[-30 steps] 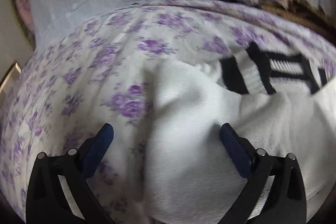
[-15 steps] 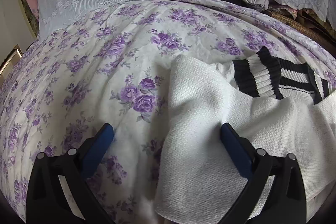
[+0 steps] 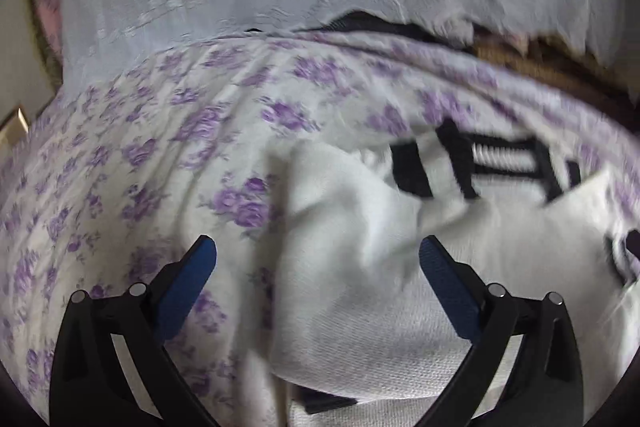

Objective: Fold small clothes

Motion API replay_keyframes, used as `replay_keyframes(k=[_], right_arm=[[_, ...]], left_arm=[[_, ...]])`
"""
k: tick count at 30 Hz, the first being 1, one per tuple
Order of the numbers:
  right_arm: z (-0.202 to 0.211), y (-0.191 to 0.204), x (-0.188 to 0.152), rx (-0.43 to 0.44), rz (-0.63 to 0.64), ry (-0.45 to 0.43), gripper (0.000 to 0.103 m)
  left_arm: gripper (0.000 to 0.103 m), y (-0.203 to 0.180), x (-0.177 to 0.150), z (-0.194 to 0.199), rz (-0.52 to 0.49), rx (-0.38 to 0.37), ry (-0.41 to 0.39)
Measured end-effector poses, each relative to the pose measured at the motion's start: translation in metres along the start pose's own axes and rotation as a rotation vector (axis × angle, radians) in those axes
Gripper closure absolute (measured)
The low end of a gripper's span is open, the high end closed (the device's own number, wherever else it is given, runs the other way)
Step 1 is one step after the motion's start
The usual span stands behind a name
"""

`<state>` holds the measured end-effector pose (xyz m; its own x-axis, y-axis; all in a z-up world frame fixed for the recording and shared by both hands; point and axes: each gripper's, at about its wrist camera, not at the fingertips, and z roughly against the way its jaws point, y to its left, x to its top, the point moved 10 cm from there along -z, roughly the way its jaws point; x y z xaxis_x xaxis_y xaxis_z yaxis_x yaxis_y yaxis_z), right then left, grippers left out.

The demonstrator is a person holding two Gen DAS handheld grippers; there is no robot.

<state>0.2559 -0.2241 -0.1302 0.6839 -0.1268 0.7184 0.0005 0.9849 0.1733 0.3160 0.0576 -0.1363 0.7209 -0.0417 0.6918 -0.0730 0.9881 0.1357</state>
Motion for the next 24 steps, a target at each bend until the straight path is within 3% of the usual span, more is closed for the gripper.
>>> replay_keyframes(k=[1,2,4,6,9,10,12,14,16,19,22,24], right_arm=[[-0.012,0.003,-0.005,0.001,0.02,0.04,0.076],[-0.01,0.003,-0.003,0.005,0.014,0.026,0.076],[0.007,0.001,0.005,-0.023,0.003,-0.032,0.07],[0.02,0.008,0.009,-0.026,0.037,-0.093,0.041],[0.007,0.02,-0.005,-0.032,0.091,-0.024,0.03],[-0.008,0.02,-0.016,-0.059,0.115,0.045,0.028],[-0.008,0.026,-0.008,-0.063,0.132,0.035,0.026],[0.002,0.021,-0.006,-0.073,0.107,-0.001,0.027],[0.029,0.019,-0.006,-0.052,0.063,-0.055,0.026],[0.044,0.029,-0.023,0.042,0.056,-0.02,0.023],[0.026,0.03,-0.064,0.026,0.097,0.125,0.02],[0.047,0.024,-0.054,-0.005,0.067,0.059,0.02]], left_arm=[[0.004,-0.004,-0.006,-0.01,-0.042,0.035,0.034],[0.004,-0.009,-0.01,-0.018,-0.063,0.038,0.06],[0.004,-0.002,-0.004,-0.008,-0.023,0.034,0.036],[0.004,0.002,-0.005,0.005,0.002,0.028,0.013],[0.004,-0.018,-0.018,0.019,-0.034,-0.052,0.034],[0.004,-0.027,-0.028,0.018,-0.085,-0.03,0.053],[0.004,-0.031,-0.035,0.018,-0.133,0.032,0.019],[0.004,-0.026,-0.038,0.031,-0.109,0.06,0.011],[0.004,-0.025,-0.045,0.05,-0.065,-0.013,-0.004],[0.004,-0.036,-0.067,0.069,-0.102,-0.089,0.015],[0.004,-0.047,-0.099,0.062,-0.186,-0.098,0.088],[0.004,-0.043,-0.101,0.069,-0.151,-0.101,0.087]])
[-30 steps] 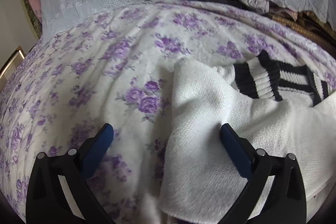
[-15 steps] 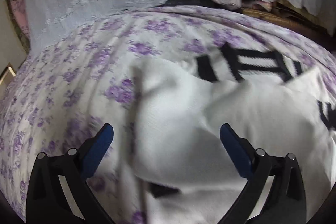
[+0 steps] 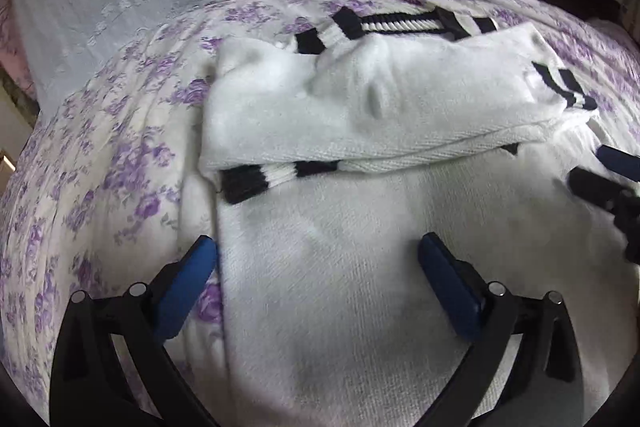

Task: Fold small clothes
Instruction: 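Grasp the black-striped hem with both grippers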

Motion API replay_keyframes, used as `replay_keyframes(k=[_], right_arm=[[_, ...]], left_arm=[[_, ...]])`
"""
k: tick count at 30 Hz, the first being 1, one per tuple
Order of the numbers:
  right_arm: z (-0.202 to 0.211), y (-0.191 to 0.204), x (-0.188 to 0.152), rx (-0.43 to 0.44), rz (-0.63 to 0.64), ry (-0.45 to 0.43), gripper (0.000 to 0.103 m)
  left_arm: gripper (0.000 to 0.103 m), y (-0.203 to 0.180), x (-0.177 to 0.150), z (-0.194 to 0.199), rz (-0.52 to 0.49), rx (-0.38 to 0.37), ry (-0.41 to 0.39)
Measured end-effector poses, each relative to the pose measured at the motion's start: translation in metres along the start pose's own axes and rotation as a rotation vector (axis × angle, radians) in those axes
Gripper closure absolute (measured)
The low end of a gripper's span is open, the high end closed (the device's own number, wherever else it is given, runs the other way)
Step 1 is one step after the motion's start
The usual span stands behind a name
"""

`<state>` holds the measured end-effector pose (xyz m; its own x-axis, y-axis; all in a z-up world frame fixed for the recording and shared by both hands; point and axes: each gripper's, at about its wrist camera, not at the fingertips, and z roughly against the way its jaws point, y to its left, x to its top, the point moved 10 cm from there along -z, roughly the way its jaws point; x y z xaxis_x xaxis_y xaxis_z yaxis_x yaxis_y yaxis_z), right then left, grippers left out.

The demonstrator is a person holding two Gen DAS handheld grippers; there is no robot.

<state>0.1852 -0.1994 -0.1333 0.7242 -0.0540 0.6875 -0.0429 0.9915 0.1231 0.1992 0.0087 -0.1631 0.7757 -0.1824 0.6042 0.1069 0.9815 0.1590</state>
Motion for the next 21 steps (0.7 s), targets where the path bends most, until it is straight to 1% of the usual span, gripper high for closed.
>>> replay_keyframes(k=[1,2,4,6,8,9,10,11,13,14,16,19,21], right_arm=[[0.011,-0.004,-0.001,-0.011,-0.017,-0.029,0.02],[0.024,-0.005,-0.004,0.006,-0.029,-0.053,0.02],[0.043,-0.007,-0.017,0.053,-0.046,-0.062,0.02],[0.048,-0.013,-0.032,0.06,-0.063,-0.036,0.019],[0.037,-0.016,-0.053,0.09,-0.1,0.031,0.019],[0.037,-0.018,-0.057,0.11,-0.125,0.034,0.019],[0.045,-0.022,-0.058,0.131,-0.159,0.007,0.019],[0.054,-0.028,-0.058,0.135,-0.189,-0.019,0.019],[0.072,-0.034,-0.067,0.155,-0.221,-0.062,0.019],[0.078,-0.038,-0.073,0.163,-0.23,-0.073,0.019],[0.084,-0.045,-0.089,0.179,-0.246,-0.061,0.018],[0.097,-0.051,-0.106,0.277,-0.3,-0.069,0.017],[0.106,-0.056,-0.108,0.334,-0.343,-0.097,0.012]], left_arm=[[0.004,0.003,-0.004,0.004,0.029,-0.02,0.011],[0.004,0.006,-0.012,0.009,0.073,-0.06,0.02],[0.004,0.009,-0.026,0.021,0.123,-0.119,0.03],[0.004,0.011,-0.037,0.029,0.135,-0.143,0.032],[0.004,0.009,-0.052,0.031,0.128,-0.158,0.06],[0.004,0.009,-0.059,0.03,0.129,-0.164,0.07],[0.004,0.01,-0.066,0.034,0.135,-0.173,0.071],[0.004,0.011,-0.071,0.038,0.143,-0.183,0.068],[0.004,0.015,-0.081,0.048,0.164,-0.224,0.063],[0.004,0.017,-0.089,0.054,0.178,-0.255,0.061],[0.004,0.019,-0.1,0.062,0.194,-0.303,0.062],[0.004,0.02,-0.112,0.073,0.203,-0.351,0.053],[0.004,0.018,-0.117,0.08,0.212,-0.397,0.046]])
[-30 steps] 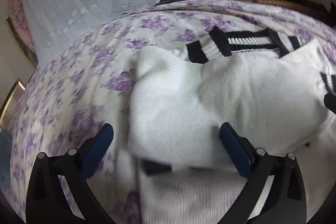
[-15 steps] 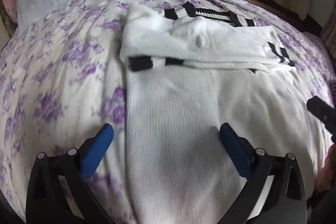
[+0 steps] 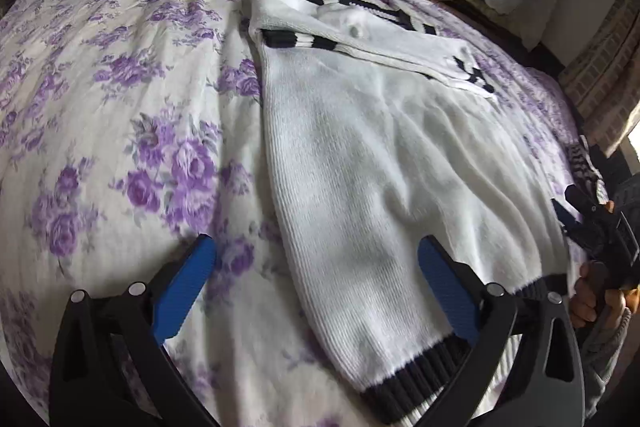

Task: Fold small clothes
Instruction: 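Grasp the black-striped hem with both grippers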

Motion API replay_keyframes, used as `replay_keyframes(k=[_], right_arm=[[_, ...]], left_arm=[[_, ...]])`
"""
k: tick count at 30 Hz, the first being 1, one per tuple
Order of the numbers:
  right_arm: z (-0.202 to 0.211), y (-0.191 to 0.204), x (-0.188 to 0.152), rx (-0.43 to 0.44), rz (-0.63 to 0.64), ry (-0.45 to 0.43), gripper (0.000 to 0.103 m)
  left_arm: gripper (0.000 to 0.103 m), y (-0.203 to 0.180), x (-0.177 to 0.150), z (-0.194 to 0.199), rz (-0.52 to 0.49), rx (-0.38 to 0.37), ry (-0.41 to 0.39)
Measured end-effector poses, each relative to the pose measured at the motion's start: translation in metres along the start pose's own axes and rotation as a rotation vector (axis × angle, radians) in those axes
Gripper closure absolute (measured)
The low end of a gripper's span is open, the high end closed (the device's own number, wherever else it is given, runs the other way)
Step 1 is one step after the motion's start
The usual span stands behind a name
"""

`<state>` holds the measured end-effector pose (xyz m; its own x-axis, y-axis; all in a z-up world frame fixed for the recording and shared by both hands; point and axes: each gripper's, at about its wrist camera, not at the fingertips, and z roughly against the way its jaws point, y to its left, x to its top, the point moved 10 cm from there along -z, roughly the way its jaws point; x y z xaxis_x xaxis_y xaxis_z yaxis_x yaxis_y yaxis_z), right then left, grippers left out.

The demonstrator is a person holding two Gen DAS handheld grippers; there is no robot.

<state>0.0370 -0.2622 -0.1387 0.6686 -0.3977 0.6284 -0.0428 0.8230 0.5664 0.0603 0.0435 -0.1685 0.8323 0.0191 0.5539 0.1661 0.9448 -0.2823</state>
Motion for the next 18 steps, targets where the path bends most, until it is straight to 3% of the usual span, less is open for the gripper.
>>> replay_keyframes(k=[4,7,9,14,16,18], right_arm=[[0.005,0.0,-0.004,0.034,-0.028,0.0,0.01],[0.004,0.006,-0.008,0.041,-0.004,0.025,0.008],[0.004,0.012,-0.013,0.07,0.006,0.045,0.008],[0.003,0.016,-0.014,0.127,-0.013,0.075,0.008],[-0.009,0.016,-0.008,0.112,-0.015,0.098,0.017],[-0.02,0.01,-0.004,0.089,-0.037,0.115,0.036]], left_arm=[[0.004,-0.008,-0.002,0.007,0.027,-0.116,0.003],[0.004,-0.022,-0.003,0.014,0.069,-0.321,0.028],[0.004,-0.033,-0.006,0.014,0.076,-0.4,0.057],[0.005,-0.029,0.003,-0.009,0.082,-0.365,0.118],[0.005,-0.026,0.015,-0.019,0.11,-0.373,0.129],[0.005,-0.029,0.016,-0.022,0.088,-0.361,0.136]])
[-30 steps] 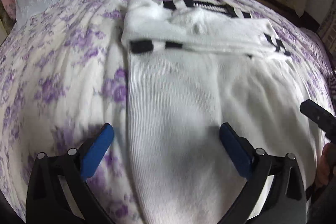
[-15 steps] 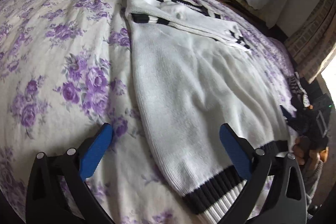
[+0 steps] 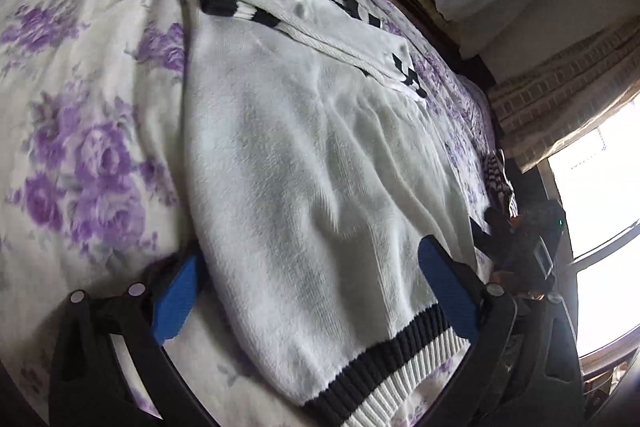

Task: Fold small clothes
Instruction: 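Grasp the black-striped hem with both grippers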

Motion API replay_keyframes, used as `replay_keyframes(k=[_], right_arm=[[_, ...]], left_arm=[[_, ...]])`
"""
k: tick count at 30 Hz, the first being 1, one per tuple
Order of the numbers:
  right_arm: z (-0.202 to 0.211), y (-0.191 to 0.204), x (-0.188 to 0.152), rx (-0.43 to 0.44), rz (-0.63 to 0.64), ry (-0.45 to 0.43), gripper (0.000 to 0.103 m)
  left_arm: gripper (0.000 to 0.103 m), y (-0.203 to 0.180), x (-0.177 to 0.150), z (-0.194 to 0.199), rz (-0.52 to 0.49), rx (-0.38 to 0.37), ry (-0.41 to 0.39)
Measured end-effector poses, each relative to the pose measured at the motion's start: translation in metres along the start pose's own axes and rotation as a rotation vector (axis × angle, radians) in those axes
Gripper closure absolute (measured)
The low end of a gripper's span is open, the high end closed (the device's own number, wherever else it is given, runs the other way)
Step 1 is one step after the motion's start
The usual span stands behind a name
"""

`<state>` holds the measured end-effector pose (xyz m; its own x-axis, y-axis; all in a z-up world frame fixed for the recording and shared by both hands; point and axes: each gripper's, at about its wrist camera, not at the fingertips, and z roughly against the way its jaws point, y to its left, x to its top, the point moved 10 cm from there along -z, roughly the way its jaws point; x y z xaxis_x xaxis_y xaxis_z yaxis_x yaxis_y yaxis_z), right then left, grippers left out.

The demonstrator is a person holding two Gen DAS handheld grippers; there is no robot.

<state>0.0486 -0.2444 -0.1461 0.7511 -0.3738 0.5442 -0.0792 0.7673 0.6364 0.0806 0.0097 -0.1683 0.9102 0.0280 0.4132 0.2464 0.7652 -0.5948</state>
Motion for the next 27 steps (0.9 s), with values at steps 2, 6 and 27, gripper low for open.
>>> replay_keyframes(k=[2,6,27], right_arm=[[-0.002,-0.005,-0.002,-0.009,-0.014,0.005,0.045],[0.005,0.01,-0.026,0.03,0.04,0.041,0.047],[0.028,0.038,-0.033,0.008,0.162,-0.031,0.093]], left_arm=[[0.005,-0.006,-0.008,-0.003,-0.057,0.048,-0.004],[0.006,-0.029,-0.039,-0.002,-0.172,0.075,0.003],[0.093,-0.029,-0.026,0.023,-0.207,0.146,-0.112]])
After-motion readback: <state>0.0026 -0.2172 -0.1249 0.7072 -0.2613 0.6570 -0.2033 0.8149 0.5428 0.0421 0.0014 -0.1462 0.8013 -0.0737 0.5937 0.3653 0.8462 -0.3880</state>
